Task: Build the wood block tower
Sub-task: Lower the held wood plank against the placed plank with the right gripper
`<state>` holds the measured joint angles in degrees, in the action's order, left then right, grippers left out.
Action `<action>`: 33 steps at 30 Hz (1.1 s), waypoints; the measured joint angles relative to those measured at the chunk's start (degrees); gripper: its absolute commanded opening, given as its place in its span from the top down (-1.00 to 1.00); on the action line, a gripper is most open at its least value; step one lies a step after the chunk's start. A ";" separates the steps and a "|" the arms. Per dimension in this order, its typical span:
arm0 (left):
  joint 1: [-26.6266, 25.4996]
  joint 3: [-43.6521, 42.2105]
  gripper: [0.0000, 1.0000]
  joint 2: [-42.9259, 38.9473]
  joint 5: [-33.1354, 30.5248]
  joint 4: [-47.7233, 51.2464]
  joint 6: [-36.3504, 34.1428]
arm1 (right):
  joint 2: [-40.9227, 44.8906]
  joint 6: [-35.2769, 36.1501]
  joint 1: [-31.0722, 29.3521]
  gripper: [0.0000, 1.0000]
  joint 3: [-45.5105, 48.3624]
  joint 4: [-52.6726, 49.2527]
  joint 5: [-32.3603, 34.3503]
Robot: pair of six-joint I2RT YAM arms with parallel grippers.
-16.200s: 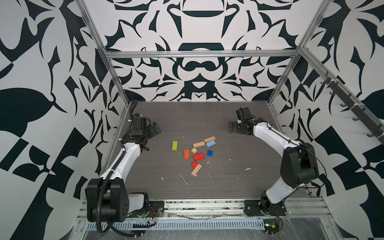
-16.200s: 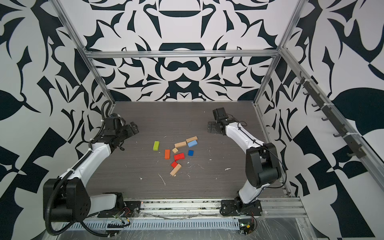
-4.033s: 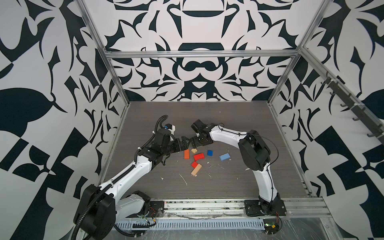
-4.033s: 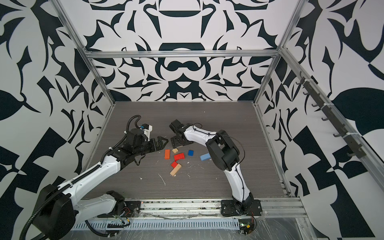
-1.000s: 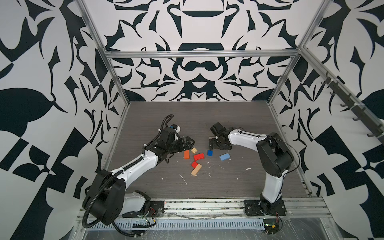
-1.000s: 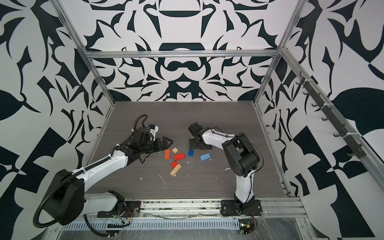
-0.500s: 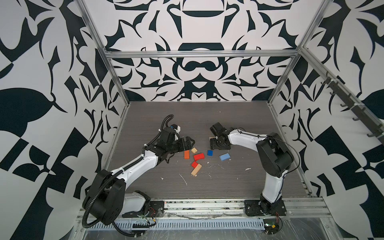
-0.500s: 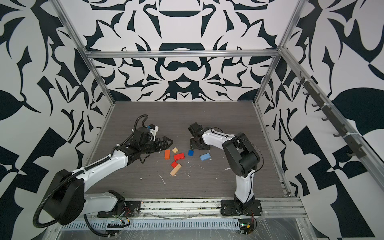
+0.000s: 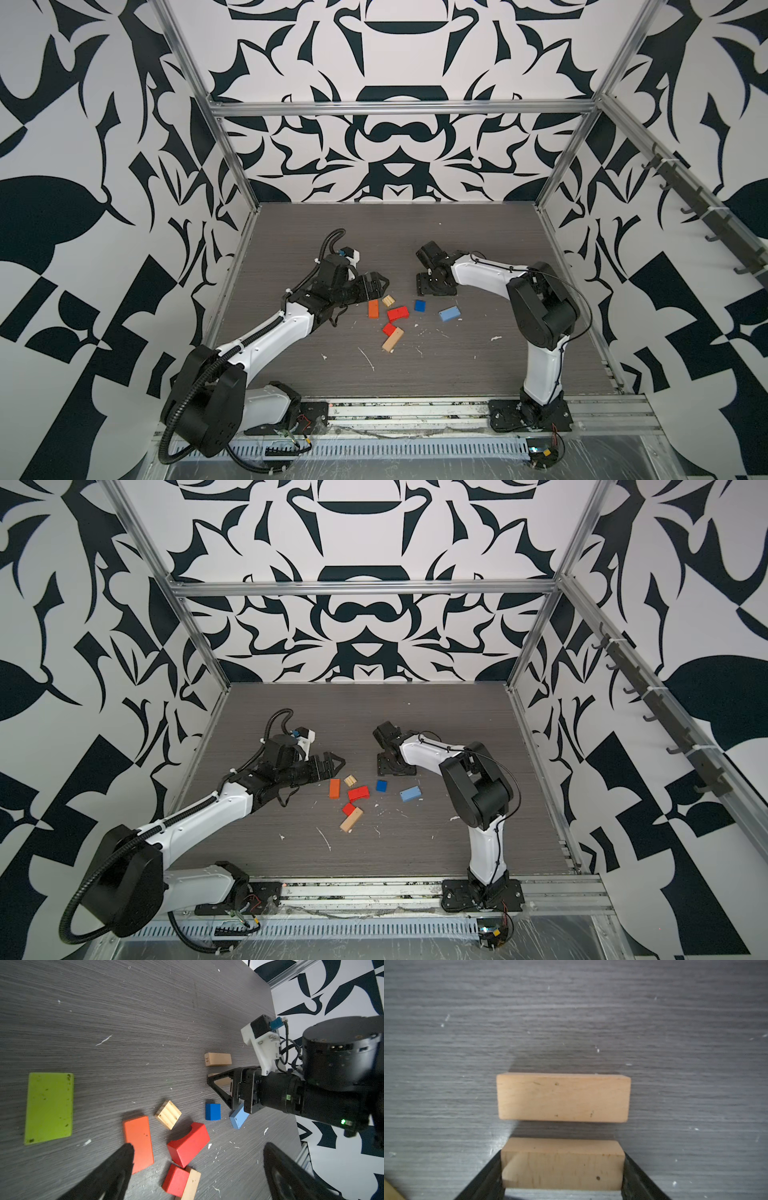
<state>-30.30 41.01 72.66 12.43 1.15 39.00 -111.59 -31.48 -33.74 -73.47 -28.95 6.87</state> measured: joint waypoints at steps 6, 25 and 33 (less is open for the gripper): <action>0.00 0.00 -0.99 -0.02 0.00 0.02 -0.04 | -0.98 0.17 0.00 -0.50 -1.36 -0.33 0.20; 0.00 0.00 -0.99 0.00 0.00 0.20 -0.42 | -2.25 1.51 0.00 -0.51 -3.19 -1.01 1.31; 0.00 0.00 -0.99 0.00 0.00 0.33 -0.46 | -2.25 1.51 0.00 -0.52 -3.19 -1.03 1.36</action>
<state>-30.30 41.01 72.66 12.43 1.48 38.54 -113.84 -29.98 -33.74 -76.66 -29.98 8.23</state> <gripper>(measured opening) 0.994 0.758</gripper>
